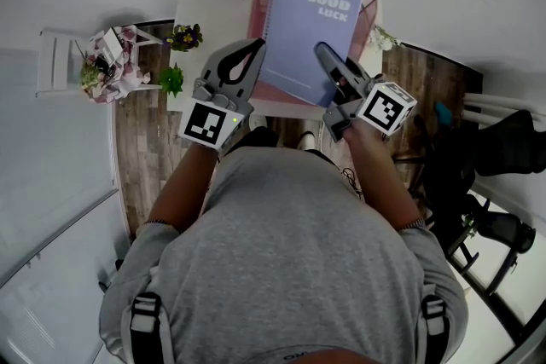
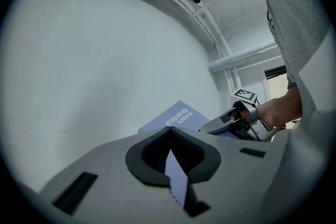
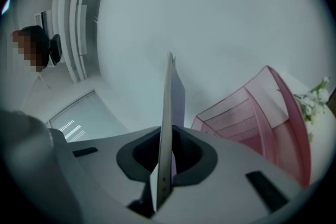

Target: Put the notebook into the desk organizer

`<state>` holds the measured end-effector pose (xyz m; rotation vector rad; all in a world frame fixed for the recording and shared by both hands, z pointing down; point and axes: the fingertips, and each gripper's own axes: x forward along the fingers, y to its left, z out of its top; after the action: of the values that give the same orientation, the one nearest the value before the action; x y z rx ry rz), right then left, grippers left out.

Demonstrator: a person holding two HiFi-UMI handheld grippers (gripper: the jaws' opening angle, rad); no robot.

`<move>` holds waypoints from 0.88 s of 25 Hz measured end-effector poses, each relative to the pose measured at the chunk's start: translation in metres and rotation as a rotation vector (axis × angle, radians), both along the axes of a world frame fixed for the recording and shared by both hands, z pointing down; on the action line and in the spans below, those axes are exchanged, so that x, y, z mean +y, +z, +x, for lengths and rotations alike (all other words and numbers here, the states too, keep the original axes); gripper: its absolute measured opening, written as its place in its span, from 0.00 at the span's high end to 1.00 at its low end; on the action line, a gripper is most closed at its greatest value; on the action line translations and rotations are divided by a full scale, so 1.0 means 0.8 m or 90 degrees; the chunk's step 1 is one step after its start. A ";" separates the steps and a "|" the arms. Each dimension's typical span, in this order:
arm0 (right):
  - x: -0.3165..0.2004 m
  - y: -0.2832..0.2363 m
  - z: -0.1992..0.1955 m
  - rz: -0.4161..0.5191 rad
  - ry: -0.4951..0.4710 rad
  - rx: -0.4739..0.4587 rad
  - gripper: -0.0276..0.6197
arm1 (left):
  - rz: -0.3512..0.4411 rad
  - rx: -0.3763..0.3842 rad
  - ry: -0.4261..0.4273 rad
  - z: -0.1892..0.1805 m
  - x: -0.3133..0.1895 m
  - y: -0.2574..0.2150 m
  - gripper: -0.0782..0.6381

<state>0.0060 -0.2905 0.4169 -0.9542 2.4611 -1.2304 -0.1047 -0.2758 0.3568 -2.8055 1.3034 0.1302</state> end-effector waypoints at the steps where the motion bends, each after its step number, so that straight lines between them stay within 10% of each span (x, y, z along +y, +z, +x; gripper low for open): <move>1: -0.001 0.004 -0.004 -0.011 -0.006 -0.002 0.90 | 0.000 0.000 0.001 -0.001 -0.001 0.001 0.86; 22: -0.032 0.083 -0.035 -0.125 -0.034 0.140 0.89 | -0.016 0.012 0.023 -0.021 -0.032 0.017 0.86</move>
<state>-0.0220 -0.3163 0.4831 -1.1369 2.5822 -1.4797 -0.1215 -0.3017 0.3704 -2.8569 1.2681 0.1420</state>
